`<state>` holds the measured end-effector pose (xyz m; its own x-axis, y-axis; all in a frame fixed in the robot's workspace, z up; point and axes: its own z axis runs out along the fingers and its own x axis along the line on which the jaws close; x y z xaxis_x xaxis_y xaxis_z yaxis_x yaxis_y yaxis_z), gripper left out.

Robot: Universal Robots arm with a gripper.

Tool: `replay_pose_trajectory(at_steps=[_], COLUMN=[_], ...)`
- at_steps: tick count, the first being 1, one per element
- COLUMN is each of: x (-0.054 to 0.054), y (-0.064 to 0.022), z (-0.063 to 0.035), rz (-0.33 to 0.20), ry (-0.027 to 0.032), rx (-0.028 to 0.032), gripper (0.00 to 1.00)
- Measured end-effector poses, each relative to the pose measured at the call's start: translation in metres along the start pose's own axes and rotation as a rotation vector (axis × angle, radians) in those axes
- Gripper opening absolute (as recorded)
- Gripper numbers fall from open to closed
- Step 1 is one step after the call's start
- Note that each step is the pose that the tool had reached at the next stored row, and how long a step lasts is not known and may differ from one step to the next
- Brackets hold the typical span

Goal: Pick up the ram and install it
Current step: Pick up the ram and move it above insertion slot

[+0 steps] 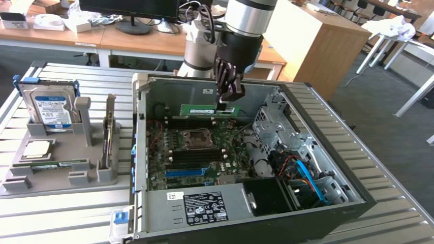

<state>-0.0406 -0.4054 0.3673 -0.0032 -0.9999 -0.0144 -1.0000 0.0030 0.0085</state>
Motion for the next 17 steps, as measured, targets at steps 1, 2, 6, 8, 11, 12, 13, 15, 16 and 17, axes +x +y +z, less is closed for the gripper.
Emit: replay_pose_trajectory(at_steps=[1,2,6,8,11,12,13,15,16,17], x=[0.0000,-0.0001,0.0006,0.0007,0.0007,0.0007,0.0008,0.0007,0.0008,0.0008], y=[0.0000,0.0001,0.0001,0.0001,0.0001,0.0001,0.0001,0.0000,0.0000,0.0000], z=[0.0000,0.0000,0.0001,0.0000,0.0000,0.0002,0.0006,0.0015,0.0020,0.0023], rz=[0.000,0.000,0.000,0.000,0.000,0.000,0.000,0.000,0.000,0.000], ry=[0.0000,-0.0001,-0.0002,-0.0001,-0.0001,0.0000,-0.0001,-0.0001,-0.0001,0.0000], rx=[0.0000,0.0000,0.0000,0.0000,0.0000,-0.0001,0.0000,0.0000,0.0000,0.0000], gripper=[0.12,0.12,0.12,0.12,0.12,0.12,0.12,0.12,0.12,0.12])
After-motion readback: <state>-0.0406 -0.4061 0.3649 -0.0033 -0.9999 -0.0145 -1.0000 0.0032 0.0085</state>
